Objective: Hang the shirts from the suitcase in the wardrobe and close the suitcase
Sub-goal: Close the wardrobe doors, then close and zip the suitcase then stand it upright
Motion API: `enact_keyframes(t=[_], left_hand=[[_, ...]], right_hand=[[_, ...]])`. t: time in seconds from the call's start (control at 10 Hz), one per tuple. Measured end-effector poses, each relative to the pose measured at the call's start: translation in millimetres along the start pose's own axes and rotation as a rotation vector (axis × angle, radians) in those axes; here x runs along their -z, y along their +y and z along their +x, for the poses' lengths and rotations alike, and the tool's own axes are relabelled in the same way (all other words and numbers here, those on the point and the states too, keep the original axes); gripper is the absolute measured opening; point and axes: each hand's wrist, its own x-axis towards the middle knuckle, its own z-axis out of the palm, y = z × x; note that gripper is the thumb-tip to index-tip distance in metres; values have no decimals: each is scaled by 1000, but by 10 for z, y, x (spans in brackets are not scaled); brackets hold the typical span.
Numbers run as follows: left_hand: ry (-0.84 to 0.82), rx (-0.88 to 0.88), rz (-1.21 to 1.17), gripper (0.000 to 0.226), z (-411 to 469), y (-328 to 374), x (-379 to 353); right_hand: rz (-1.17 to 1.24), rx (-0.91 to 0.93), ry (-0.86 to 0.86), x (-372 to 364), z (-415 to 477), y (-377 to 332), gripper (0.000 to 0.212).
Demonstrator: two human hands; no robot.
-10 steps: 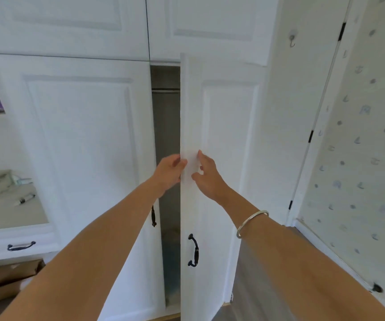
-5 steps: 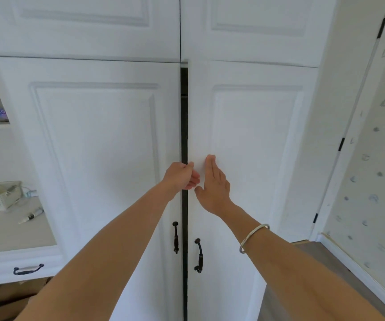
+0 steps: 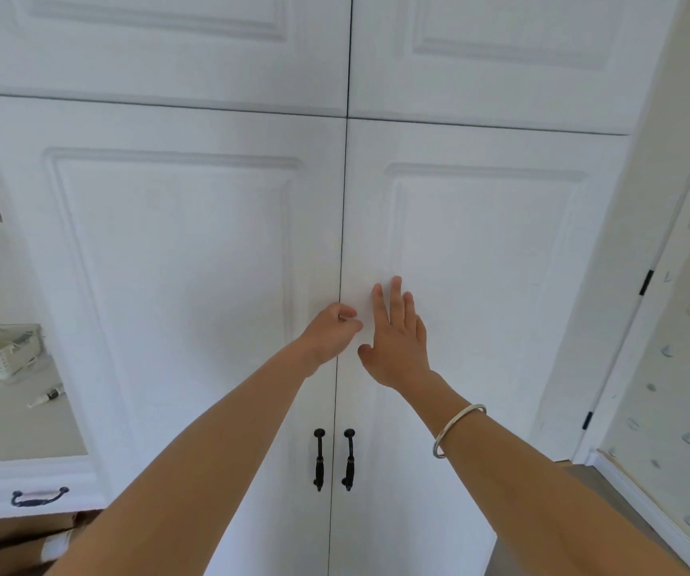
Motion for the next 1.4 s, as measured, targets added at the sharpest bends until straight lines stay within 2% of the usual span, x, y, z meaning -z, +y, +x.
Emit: enact_keyframes(t=[0.2, 0.3, 0.4, 0.5, 0.7, 0.9, 1.0, 1.2, 1.3, 1.4], left_hand=[[100, 16, 10, 26, 64, 2, -71], [126, 51, -6, 32, -4, 45, -93], [176, 88, -44, 33, -139, 79, -73], [292, 133, -42, 24, -397, -11, 51], [542, 425, 38, 25, -1505, -613, 335], [793, 798, 72, 25, -3332, -1168, 472], [920, 954, 37, 22, -4249, -1310, 374], [1212, 1186, -184, 14, -5953, -1280, -137], [1301, 1274, -348, 17, -6705, -1216, -462], [1397, 1361, -286, 16, -7333, -1116, -744]], right_hand=[[-19, 49, 23, -61, 42, 64, 92], [81, 59, 99, -87, 39, 27, 83], [230, 143, 228, -44, 37, -21, 66], [373, 276, 266, -41, 24, -141, 50], [491, 376, -546, -390, -412, -770, 23], [483, 724, -1041, -679, -1698, -1794, 10], [458, 873, -1194, -660, -2415, -2217, 8], [413, 1154, -1444, -325, -4089, -2798, 7], [268, 1305, -1580, -68, -4912, -2920, 23], [138, 1457, -1629, 217, -5591, -2993, 34]])
